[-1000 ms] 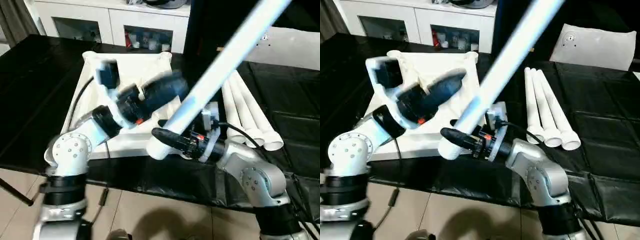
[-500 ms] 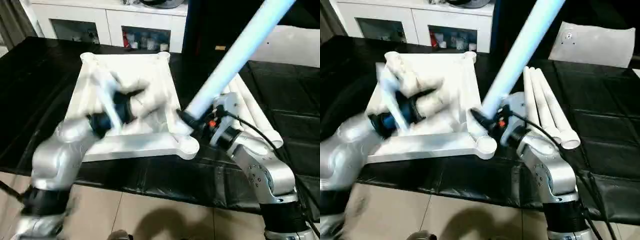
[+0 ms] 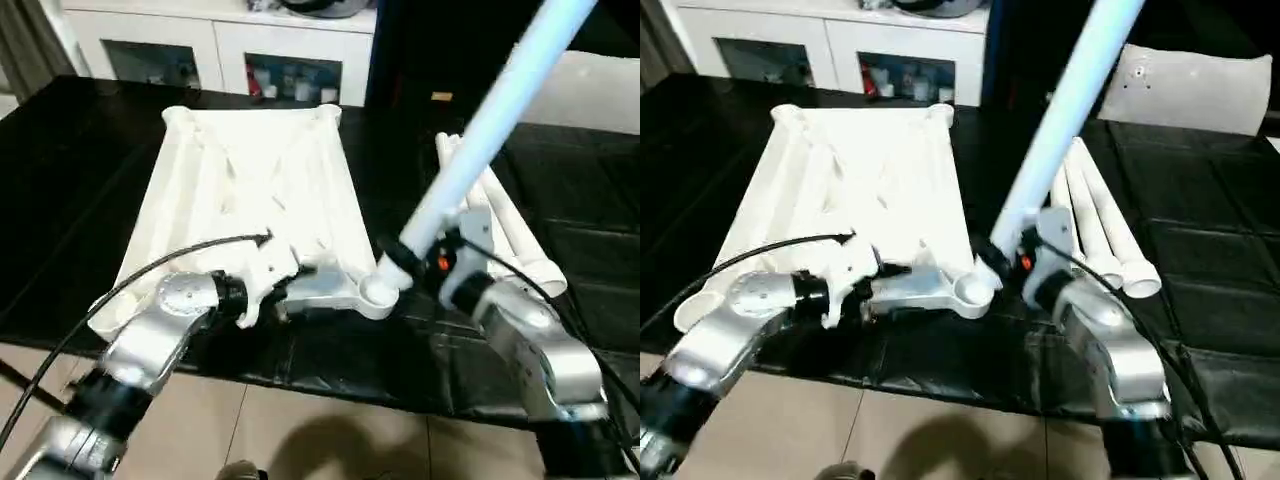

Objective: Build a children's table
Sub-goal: Pick table leg, then insert table leg to table base

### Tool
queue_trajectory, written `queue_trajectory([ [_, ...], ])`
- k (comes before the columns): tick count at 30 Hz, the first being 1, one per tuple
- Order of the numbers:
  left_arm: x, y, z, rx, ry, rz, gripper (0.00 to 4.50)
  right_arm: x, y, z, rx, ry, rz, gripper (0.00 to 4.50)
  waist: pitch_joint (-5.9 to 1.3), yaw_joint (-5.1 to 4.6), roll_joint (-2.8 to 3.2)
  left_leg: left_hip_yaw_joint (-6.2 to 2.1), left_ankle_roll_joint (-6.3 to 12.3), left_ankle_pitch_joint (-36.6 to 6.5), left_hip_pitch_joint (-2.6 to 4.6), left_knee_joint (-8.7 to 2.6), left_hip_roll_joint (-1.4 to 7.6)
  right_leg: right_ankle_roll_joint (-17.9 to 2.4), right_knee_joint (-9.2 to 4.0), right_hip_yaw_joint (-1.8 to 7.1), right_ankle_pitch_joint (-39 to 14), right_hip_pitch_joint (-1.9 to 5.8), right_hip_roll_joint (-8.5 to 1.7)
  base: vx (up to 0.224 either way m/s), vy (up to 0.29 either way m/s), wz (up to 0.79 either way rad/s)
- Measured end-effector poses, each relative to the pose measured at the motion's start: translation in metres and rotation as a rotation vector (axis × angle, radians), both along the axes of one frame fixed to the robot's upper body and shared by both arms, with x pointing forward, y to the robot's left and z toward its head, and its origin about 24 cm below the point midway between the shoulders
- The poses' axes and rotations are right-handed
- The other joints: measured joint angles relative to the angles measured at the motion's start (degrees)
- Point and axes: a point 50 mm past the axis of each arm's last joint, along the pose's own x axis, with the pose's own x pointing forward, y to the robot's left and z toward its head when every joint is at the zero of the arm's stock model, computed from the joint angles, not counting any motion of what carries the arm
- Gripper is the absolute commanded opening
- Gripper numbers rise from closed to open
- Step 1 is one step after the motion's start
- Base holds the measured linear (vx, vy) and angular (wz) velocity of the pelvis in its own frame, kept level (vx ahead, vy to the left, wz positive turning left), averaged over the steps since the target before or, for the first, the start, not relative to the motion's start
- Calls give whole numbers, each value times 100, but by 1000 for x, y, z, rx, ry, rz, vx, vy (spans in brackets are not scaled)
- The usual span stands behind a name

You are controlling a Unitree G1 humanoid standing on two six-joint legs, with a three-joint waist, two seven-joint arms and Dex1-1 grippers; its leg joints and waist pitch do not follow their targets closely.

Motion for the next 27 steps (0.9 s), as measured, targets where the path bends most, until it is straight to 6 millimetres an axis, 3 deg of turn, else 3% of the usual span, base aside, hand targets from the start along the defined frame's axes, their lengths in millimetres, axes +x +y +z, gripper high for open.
queue_trajectory([
  [5, 4, -2, -3, -22, 40, -65, 281, -4, 2, 5, 7, -24, 29, 193, -7, -14, 18, 0, 0, 0, 1, 0, 0, -1, 0, 0, 0, 1, -1, 0, 0, 0],
  [8, 7, -2, -8, -36, 77, -89, 273, -7, 1, 2, 10, -9, 35, 193, -9, -14, 25, 0, 1, 0, 2, 0, 0, -3, 1, 0, 1, 1, -1, 0, 0, 0],
  [10, 10, -2, -8, -36, 85, -99, 236, -8, 2, 1, 8, -4, 42, 193, -9, -10, 30, 0, 0, 0, 3, 1, 0, -7, 0, 0, 4, 3, -1, 0, 0, 0],
  [14, 14, 0, -9, -21, 104, -123, 226, -9, 2, 2, 8, -1, 55, 193, -13, -12, 40, 0, 1, 0, 8, 2, -1, -8, 0, 1, 5, 8, -3, 0, 0, 0],
  [21, 22, 2, -8, 14, 125, -146, 151, -11, 6, 3, 1, 7, 102, 193, -18, -11, 48, 0, 1, 0, 13, 1, 0, -9, 1, 0, 5, 13, -2, 0, 0, 0],
  [24, 25, 3, -8, 34, 118, -142, 145, -12, 8, 3, 0, 12, 114, 193, -21, -11, 52, 0, 1, 0, 19, 1, -1, -14, 1, 1, 9, 18, -3, 0, 0, 0],
  [27, 25, 3, -7, 43, 116, -144, 105, -12, 8, 2, -2, 21, 118, 193, -21, -18, 52, 0, 1, 0, 20, 2, 0, -16, 1, 1, 10, 18, -4, 0, 0, 0],
])
